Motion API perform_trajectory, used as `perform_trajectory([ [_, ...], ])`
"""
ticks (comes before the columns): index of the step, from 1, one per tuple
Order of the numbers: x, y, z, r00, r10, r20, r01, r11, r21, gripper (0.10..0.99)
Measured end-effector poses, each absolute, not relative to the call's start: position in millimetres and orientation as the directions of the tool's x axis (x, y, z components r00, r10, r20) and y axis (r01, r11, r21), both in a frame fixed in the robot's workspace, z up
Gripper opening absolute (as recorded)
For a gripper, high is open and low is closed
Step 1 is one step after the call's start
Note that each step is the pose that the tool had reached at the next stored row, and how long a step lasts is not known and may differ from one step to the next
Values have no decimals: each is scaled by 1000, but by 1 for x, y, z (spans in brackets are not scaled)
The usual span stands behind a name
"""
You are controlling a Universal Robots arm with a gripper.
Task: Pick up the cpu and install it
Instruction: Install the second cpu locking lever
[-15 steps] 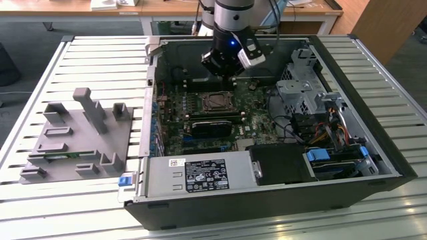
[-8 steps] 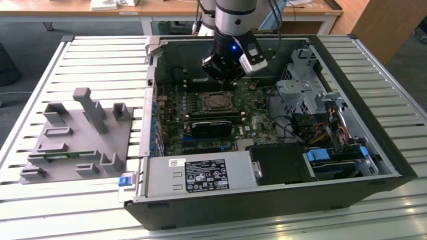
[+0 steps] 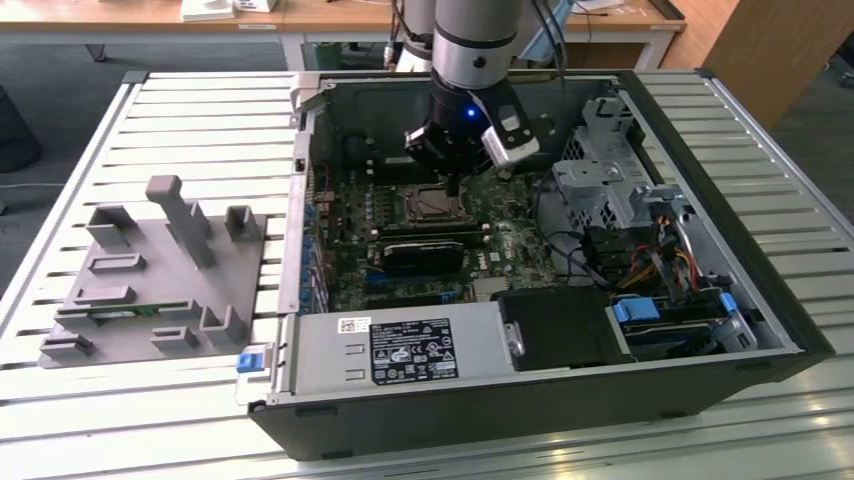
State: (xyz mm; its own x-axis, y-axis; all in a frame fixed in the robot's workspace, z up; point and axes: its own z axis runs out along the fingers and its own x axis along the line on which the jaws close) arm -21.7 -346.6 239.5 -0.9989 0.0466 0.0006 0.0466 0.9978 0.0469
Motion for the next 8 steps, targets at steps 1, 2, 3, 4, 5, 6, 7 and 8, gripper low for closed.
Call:
perform_trajectory([
  [1, -22, -350, 239, -999, 47, 1, 47, 998, 48, 106],
  [2, -22, -352, 238, -999, 47, 1, 47, 998, 49, 106],
  [3, -22, -355, 238, -999, 46, 1, 46, 998, 49, 106],
  [4, -22, -357, 238, -999, 46, 1, 46, 998, 49, 106],
  [5, -23, -358, 238, -999, 47, 1, 47, 998, 49, 106],
  [6, -24, -359, 238, -999, 47, 1, 47, 998, 49, 106],
  [7, -27, -359, 238, -999, 46, 1, 46, 998, 49, 106],
  [8, -30, -359, 237, -999, 46, 1, 46, 998, 49, 106],
])
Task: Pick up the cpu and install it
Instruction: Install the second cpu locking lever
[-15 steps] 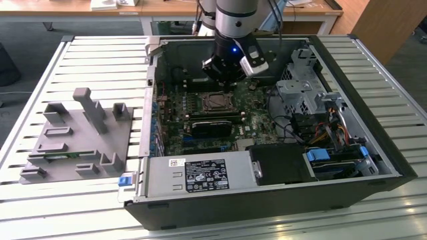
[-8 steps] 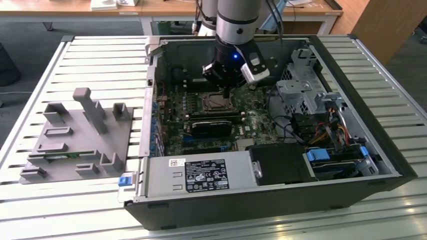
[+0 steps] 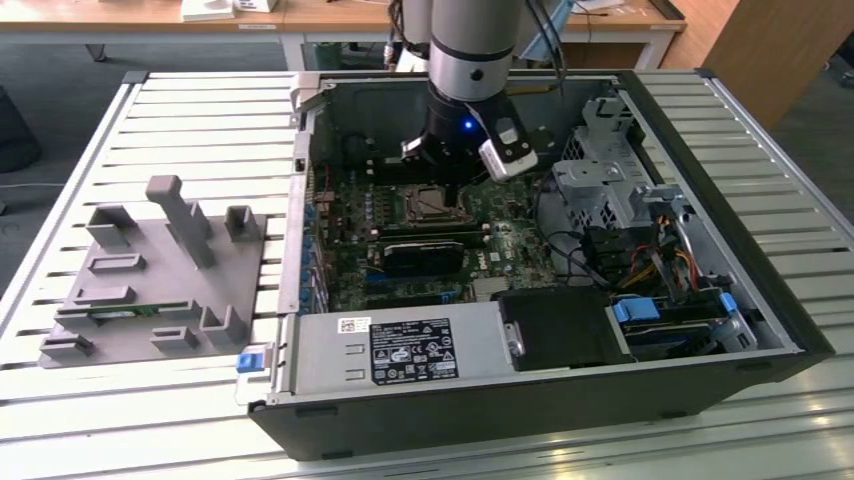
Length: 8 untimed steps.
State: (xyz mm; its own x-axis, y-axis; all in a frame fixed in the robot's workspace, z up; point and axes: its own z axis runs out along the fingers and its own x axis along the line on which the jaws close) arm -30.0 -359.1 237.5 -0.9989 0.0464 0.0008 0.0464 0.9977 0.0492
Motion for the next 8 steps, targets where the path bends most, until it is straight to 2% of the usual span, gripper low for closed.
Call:
perform_trajectory([
  [8, -56, -364, 236, -999, 46, 1, 46, 998, 50, 106],
])
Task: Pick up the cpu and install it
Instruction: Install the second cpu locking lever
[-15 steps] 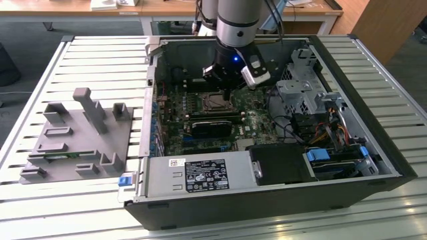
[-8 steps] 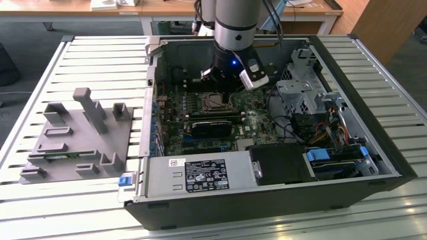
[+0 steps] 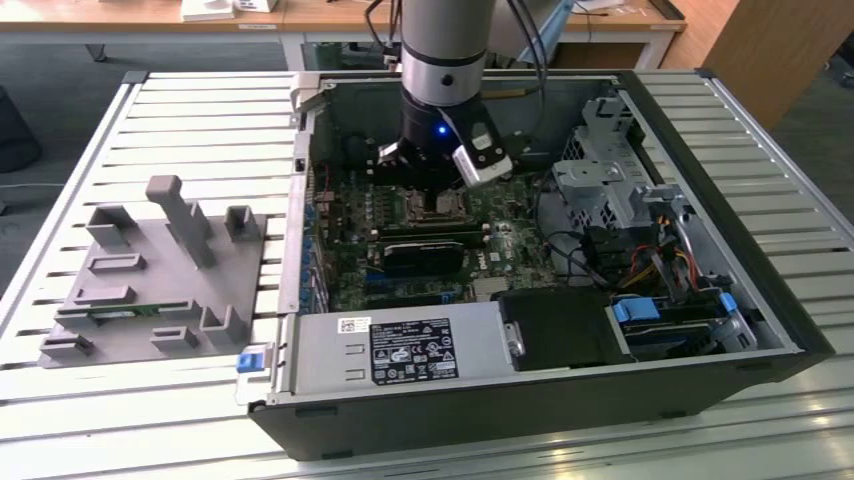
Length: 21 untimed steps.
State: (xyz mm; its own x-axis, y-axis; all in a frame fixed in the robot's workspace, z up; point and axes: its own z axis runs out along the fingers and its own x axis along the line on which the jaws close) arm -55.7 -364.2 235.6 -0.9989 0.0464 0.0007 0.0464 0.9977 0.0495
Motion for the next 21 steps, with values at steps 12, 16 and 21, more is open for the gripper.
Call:
perform_trajectory([
  [12, -59, -373, 223, -999, 47, 2, 47, 997, 64, 106],
  [16, -65, -377, 223, -999, 46, 3, 46, 995, 85, 106],
  [21, -71, -378, 221, -999, 46, 5, 46, 992, 117, 106],
])
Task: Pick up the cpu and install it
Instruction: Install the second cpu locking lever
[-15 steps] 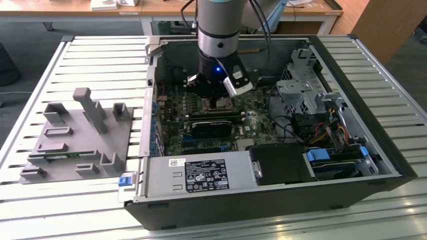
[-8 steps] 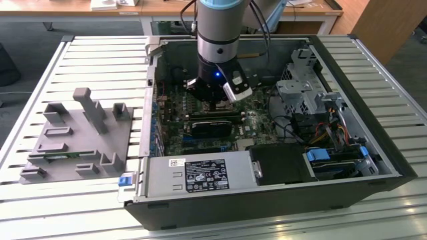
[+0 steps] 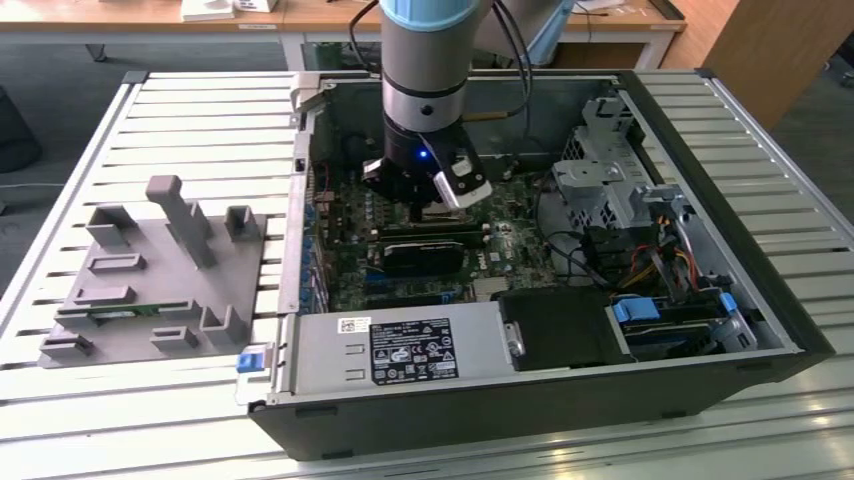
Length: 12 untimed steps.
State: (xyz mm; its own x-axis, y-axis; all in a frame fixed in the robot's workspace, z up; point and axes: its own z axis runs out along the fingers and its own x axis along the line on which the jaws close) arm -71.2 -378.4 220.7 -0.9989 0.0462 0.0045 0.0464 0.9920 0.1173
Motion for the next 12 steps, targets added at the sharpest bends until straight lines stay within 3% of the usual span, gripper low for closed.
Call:
perform_trajectory([
  [12, -73, -390, 211, -999, 46, 7, 46, 984, 169, 106],
])
